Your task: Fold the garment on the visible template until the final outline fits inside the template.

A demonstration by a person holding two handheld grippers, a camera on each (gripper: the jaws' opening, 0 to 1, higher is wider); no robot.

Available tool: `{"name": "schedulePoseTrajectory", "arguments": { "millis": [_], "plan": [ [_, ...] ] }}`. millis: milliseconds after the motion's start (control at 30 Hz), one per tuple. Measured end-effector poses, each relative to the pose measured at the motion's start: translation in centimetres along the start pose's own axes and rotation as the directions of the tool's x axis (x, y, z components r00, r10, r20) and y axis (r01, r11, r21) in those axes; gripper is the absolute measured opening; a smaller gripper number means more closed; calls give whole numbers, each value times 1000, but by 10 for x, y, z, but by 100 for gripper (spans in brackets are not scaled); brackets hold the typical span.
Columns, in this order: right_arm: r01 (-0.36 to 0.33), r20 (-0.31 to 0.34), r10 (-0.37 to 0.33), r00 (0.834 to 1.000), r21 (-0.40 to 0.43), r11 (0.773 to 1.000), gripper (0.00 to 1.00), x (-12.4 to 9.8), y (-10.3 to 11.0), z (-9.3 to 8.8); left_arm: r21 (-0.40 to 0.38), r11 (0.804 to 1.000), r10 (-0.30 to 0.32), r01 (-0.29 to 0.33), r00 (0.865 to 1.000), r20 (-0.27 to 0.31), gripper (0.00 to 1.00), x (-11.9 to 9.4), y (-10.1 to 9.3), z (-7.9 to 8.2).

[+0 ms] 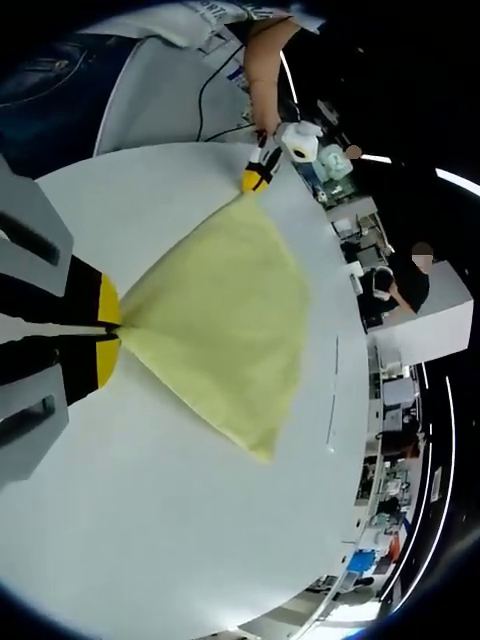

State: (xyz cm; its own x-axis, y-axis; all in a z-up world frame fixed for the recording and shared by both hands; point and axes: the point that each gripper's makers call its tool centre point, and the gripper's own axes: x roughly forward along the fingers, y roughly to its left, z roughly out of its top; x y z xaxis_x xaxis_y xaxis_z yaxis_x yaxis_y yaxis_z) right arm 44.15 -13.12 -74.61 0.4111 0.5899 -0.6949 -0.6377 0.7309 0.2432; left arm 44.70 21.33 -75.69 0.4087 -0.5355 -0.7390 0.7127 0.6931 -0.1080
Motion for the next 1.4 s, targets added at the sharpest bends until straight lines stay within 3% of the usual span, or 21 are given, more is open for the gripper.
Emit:
{"name": "schedulePoseTrajectory", "arguments": {
  "millis": [700, 833, 1100, 1400],
  "plan": [
    [18, 9, -18, 1000, 25, 1000, 0, -2, 4, -3, -12, 1000, 17, -17, 1000, 4, 1, -4, -7, -3],
    [28, 10, -29, 1000, 48, 998, 0, -2, 4, -3, -27, 1000, 16, -15, 1000, 11, 7, -6, -8, -1],
    [44, 31, -47, 998, 96, 994, 23, -7, 5, 4, -62, 998, 9, -6, 999, 48, 28, -12, -15, 10],
    [77, 35, -80, 996, 90, 993, 49, -16, 12, 14, -91, 996, 30, -22, 996, 83, 53, -23, -20, 25]
  ]
}}
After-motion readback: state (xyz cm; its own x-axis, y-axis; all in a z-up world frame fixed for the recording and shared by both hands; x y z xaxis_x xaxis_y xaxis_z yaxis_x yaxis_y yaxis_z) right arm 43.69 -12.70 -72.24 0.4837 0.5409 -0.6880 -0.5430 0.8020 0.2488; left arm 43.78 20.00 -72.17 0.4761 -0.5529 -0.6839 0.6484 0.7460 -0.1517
